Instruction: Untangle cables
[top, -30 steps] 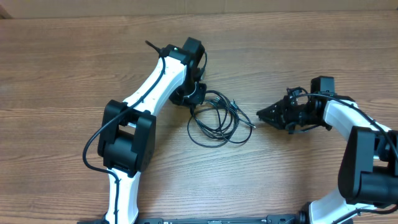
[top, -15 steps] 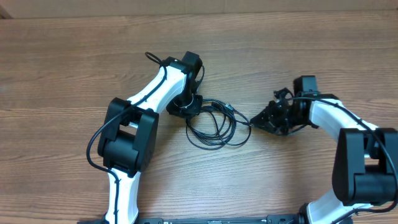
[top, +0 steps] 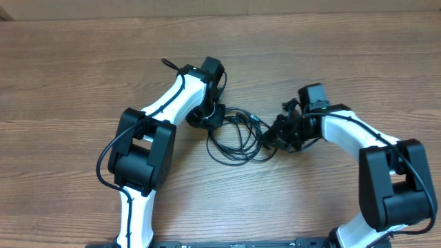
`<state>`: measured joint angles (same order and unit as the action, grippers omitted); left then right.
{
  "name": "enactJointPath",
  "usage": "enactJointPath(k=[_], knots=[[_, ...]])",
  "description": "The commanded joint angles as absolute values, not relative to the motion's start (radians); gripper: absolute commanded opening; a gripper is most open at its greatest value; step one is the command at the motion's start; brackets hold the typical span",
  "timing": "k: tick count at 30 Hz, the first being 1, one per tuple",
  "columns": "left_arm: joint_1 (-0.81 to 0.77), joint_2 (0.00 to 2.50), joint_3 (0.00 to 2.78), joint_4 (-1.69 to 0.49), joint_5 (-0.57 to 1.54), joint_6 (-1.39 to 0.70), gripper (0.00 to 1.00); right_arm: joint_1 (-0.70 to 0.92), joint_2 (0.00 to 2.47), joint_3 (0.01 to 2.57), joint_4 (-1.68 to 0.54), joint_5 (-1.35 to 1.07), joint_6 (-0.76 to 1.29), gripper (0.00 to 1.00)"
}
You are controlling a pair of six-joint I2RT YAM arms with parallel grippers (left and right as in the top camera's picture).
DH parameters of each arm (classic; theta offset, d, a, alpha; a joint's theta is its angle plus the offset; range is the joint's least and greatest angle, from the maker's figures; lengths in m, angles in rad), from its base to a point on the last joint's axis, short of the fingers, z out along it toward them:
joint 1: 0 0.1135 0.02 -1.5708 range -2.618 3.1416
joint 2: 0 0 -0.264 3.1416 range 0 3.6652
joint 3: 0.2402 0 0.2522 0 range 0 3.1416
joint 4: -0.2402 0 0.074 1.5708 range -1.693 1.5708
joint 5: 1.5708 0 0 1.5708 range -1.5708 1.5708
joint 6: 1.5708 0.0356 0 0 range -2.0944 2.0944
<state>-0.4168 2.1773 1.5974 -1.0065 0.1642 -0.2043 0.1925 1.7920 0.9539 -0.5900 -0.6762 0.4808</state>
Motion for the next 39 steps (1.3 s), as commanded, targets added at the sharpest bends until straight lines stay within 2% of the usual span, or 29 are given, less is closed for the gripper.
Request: enactJointPath(k=[1, 17, 22, 27, 32, 35, 38, 39], knots=[[-0.419, 2.177, 1.587, -0.989, 0.301, -0.141, 0.04, 0.236, 1.792, 0.955, -0.575, -0.674, 0.532, 0.12], [-0.429, 1.954, 1.595, -0.999, 0.379, -0.059, 0.04, 0.271, 1.792, 0.955, -0.395, -0.733, 0.659, 0.11], [-0.432, 1.918, 1.594, -1.002, 0.487, -0.048, 0.04, 0.271, 1.792, 0.955, -0.323, -0.743, 0.686, 0.09], [-0.433, 1.918, 1.594, -1.016, 0.603, -0.009, 0.04, 0.271, 1.792, 0.955, -0.279, -0.632, 0.685, 0.09], [-0.433, 1.918, 1.594, -1.034, 0.675, 0.048, 0.04, 0.271, 1.792, 0.955, -0.268, -0.506, 0.689, 0.20], [-0.432, 1.918, 1.594, -1.044, 0.714, 0.100, 0.04, 0.271, 1.792, 0.955, -0.237, -0.520, 0.688, 0.32], [-0.432, 1.918, 1.594, -1.048, 0.692, 0.106, 0.04, 0.254, 1.787, 0.969, -0.224, -0.690, 0.627, 0.37], [-0.432, 1.918, 1.594, -1.055, 0.677, 0.105, 0.04, 0.234, 1.782, 0.985, -0.228, -0.820, 0.558, 0.40]])
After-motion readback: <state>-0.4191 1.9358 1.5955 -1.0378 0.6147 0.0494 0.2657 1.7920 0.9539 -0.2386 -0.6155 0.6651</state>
